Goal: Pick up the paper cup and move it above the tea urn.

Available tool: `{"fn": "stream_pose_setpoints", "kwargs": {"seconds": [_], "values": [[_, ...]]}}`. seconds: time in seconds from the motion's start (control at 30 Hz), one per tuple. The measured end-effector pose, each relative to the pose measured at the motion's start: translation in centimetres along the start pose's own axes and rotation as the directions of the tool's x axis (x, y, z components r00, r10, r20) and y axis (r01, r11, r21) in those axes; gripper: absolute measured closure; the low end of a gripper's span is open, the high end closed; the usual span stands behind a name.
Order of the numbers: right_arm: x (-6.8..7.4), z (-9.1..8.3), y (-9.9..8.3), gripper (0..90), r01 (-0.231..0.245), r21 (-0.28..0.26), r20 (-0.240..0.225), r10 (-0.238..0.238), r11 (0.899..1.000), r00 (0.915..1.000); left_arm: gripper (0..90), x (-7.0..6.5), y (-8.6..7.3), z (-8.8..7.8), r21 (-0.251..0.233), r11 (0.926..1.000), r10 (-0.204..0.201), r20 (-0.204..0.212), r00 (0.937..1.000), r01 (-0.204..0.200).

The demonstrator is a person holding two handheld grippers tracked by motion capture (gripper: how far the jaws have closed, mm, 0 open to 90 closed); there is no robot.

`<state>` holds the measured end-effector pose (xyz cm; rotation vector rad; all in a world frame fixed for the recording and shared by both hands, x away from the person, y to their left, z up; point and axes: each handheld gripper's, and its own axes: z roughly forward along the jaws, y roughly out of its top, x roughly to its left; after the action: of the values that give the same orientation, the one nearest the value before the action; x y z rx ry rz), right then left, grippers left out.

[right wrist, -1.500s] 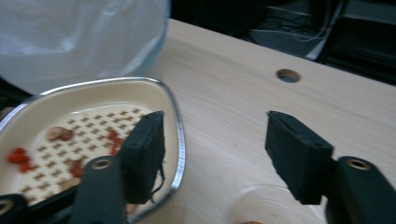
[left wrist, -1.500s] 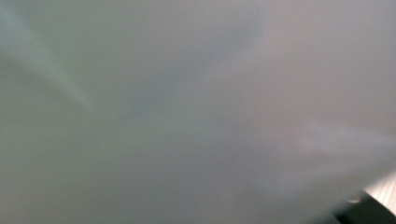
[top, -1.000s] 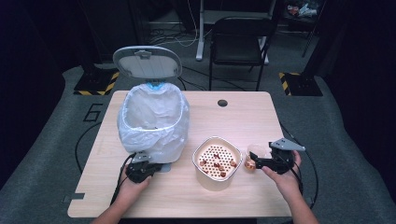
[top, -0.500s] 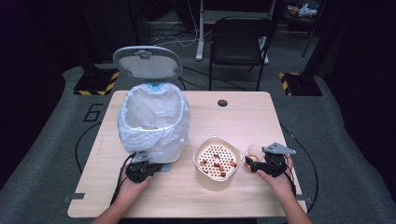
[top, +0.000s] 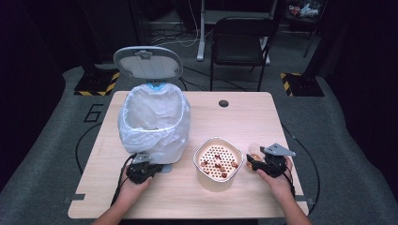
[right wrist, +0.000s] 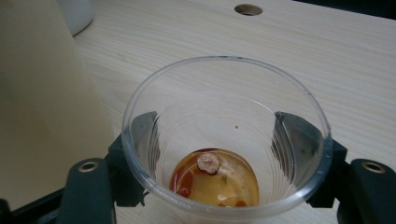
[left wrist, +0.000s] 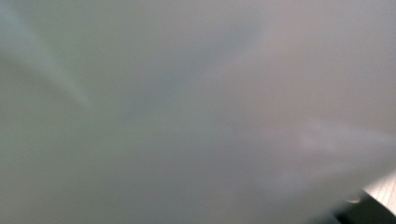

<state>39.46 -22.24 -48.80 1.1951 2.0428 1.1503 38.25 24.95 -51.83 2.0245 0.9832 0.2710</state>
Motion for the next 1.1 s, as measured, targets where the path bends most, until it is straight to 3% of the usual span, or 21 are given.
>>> {"fn": "stream_pose_setpoints", "kwargs": {"seconds": [0.27, 0.37, 0.63, 0.97, 1.1], "values": [[-0.2, -1.5, 1.9, 33.8, 0.012, -0.033, -0.011, -0.012, 0.999, 0.9999, 90.0, 0.0, 0.0, 0.0, 0.0, 1.0, -0.001, -0.001, 1.0, 0.001], [0.2, -2.6, 3.7, 34.8, 0.053, -0.037, -0.014, -0.054, 0.998, 0.9984, 90.0, 0.0, 0.0, 0.0, 0.001, 1.0, -0.001, -0.001, 1.0, 0.001], [1.3, -4.5, 6.6, 35.7, 0.109, -0.057, -0.023, -0.111, 0.992, 0.9936, 90.0, 0.0, 0.0, 0.0, -0.002, 1.0, -0.003, 0.001, 1.0, 0.003], [3.5, -5.7, 9.8, 36.5, 0.224, -0.065, -0.005, -0.225, 0.972, 0.9744, 90.0, 0.0, 0.0, 0.0, 0.0, 1.0, -0.001, 0.0, 1.0, 0.001], [4.6, -6.0, 10.6, 36.7, 0.297, -0.061, 0.005, -0.298, 0.953, 0.9547, 90.0, 0.0, 0.0, 0.0, 0.0, 1.0, -0.001, -0.001, 1.0, 0.001]]}}
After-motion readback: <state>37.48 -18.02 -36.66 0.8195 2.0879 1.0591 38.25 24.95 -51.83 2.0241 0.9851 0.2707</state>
